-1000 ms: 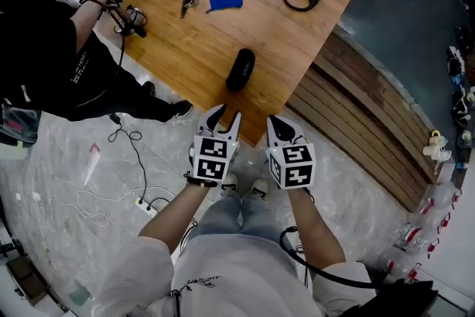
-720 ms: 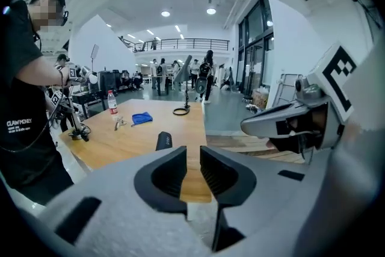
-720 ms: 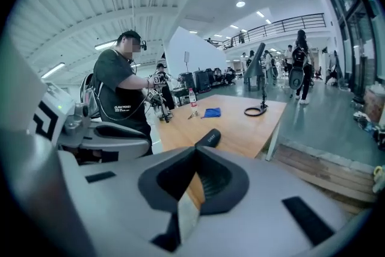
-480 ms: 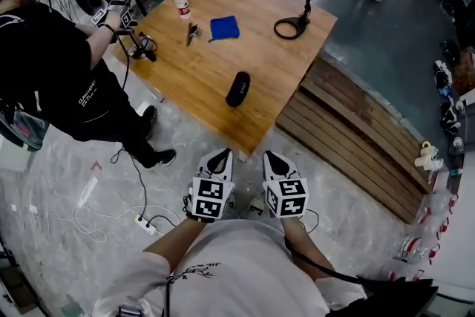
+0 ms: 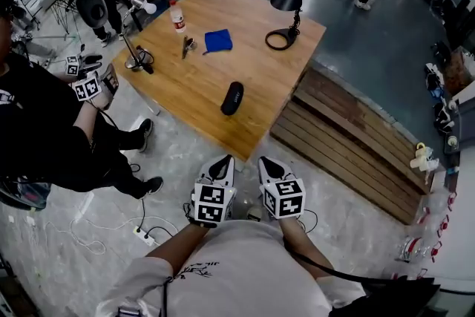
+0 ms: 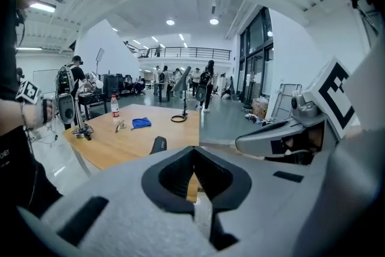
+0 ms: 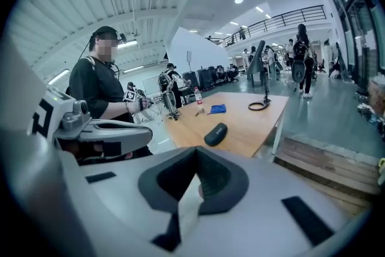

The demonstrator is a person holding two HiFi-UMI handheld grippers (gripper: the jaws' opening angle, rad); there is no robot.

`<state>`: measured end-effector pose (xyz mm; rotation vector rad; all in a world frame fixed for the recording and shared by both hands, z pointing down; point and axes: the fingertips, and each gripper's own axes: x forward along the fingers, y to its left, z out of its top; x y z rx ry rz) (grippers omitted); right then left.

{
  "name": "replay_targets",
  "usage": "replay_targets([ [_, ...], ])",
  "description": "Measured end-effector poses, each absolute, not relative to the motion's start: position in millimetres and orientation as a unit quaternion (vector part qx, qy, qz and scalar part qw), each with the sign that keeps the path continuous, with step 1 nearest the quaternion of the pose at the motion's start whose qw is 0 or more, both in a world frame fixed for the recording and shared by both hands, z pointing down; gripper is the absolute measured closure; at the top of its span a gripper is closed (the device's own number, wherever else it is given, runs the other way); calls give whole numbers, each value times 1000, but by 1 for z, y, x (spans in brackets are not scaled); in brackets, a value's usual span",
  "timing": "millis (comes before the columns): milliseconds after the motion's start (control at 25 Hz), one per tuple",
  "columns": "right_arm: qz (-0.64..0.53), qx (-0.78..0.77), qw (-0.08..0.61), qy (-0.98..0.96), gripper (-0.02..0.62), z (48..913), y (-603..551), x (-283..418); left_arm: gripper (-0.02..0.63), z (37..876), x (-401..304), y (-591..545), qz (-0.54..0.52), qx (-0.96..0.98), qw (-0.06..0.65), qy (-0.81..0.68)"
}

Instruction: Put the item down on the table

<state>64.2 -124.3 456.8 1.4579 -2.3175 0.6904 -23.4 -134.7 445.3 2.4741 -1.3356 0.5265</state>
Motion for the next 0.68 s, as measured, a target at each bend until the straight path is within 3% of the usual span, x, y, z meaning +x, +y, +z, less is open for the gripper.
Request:
replay_targets([
  [680, 245, 494, 158, -819, 592, 462, -110, 57, 600, 451, -31, -121, 185, 845, 147, -479],
])
